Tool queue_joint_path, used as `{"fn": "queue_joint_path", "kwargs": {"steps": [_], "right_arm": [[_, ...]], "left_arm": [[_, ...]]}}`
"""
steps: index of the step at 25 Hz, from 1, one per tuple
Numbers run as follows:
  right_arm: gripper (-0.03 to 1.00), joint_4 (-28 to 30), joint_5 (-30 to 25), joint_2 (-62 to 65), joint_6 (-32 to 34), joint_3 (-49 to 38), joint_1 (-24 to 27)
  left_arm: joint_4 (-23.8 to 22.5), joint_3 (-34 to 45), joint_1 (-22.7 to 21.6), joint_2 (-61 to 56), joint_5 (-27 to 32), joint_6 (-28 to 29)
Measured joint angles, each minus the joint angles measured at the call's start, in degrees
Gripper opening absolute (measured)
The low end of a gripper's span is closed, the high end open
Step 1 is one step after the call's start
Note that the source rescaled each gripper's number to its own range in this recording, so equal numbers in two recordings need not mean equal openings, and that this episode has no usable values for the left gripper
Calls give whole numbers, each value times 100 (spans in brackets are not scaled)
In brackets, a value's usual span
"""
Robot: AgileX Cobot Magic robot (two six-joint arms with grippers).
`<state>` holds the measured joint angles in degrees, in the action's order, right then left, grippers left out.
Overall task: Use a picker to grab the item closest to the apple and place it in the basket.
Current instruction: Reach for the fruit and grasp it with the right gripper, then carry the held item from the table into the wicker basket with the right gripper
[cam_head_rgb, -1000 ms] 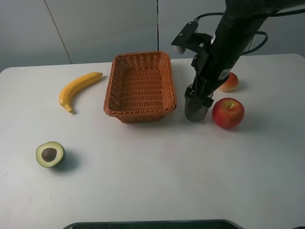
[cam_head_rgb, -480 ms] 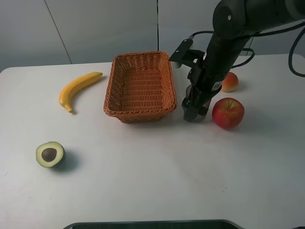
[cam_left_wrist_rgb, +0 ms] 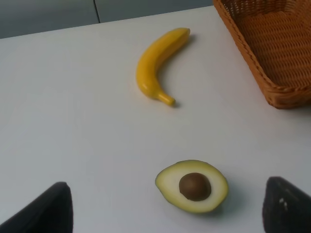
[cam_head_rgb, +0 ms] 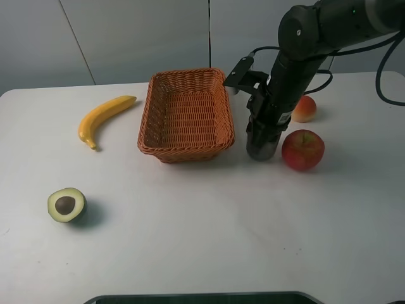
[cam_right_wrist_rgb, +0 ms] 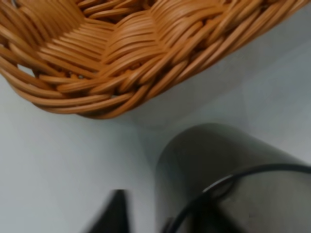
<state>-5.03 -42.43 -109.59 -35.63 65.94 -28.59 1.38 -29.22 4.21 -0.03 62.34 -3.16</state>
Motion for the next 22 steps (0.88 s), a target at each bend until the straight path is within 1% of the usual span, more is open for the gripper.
{"fn": "queue_joint_path", "kwargs": {"steps": [1,2,3,22], "right_arm": [[9,0,0,0,0,0,0],[2,0,11,0,0,0,0],[1,0,11,0,0,0,0],[0,35,11,0,-124,0,0]], "left_arm": [[0,0,0,0,0,0],[0,0,0,0,0,0],[0,0,0,0,0,0],[0,0,0,0,0,0]]}}
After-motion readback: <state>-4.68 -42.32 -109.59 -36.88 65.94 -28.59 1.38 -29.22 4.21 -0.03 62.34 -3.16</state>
